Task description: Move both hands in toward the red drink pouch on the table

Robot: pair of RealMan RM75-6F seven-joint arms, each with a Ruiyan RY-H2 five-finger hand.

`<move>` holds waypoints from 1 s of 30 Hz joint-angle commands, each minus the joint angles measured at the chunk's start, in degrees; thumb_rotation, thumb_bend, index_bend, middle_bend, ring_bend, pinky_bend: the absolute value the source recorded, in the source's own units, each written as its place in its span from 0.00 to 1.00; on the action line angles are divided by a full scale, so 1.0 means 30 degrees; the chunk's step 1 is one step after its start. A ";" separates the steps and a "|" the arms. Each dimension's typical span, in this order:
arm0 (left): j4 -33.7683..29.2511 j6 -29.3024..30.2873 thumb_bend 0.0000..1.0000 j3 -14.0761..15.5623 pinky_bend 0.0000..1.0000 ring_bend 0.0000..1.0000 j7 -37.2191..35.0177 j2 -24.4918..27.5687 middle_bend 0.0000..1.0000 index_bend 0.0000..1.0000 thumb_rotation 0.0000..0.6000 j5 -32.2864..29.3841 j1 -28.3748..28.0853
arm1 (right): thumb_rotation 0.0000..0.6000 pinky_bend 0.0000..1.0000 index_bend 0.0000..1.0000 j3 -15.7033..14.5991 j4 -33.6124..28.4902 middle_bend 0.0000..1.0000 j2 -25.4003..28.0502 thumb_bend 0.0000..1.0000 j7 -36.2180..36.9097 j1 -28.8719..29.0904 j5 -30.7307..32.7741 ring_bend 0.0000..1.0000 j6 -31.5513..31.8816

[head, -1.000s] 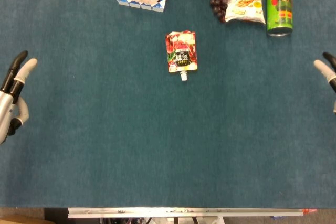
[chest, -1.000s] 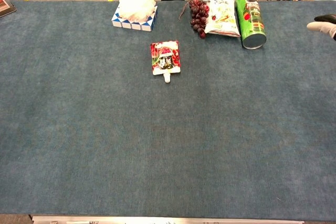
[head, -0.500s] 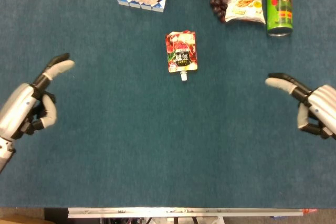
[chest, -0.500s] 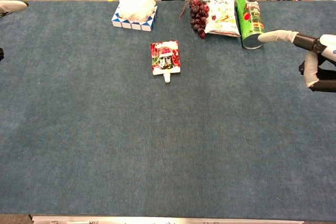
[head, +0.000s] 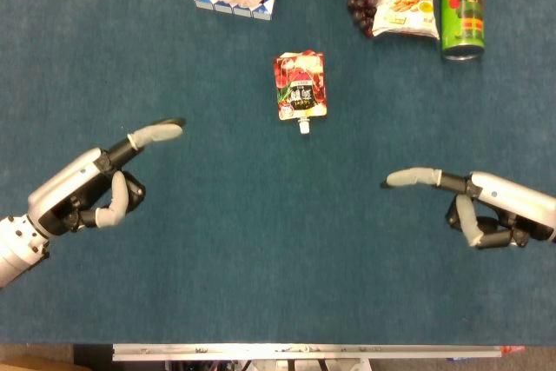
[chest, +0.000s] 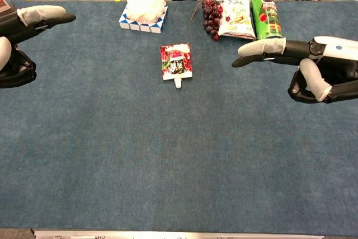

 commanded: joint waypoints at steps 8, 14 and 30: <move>0.1561 0.1328 0.95 0.1402 0.99 0.90 -0.2536 -0.0477 0.00 0.08 1.00 0.0938 -0.1075 | 1.00 1.00 0.12 -0.1332 0.1273 0.15 -0.0474 1.00 0.2645 0.2049 -0.1510 0.97 0.1890; 0.1711 0.2087 0.95 0.1832 0.99 0.90 -0.3304 -0.0531 0.00 0.08 1.00 0.1158 -0.1419 | 1.00 1.00 0.12 -0.1852 0.1668 0.16 -0.0659 1.00 0.2987 0.2527 -0.1431 0.97 0.2033; 0.2591 0.3293 0.96 0.3092 0.99 0.91 -0.4869 -0.0722 0.00 0.08 1.00 0.2040 -0.2345 | 1.00 1.00 0.12 -0.2799 0.2076 0.17 -0.0717 1.00 0.3037 0.2869 -0.0793 0.97 0.2692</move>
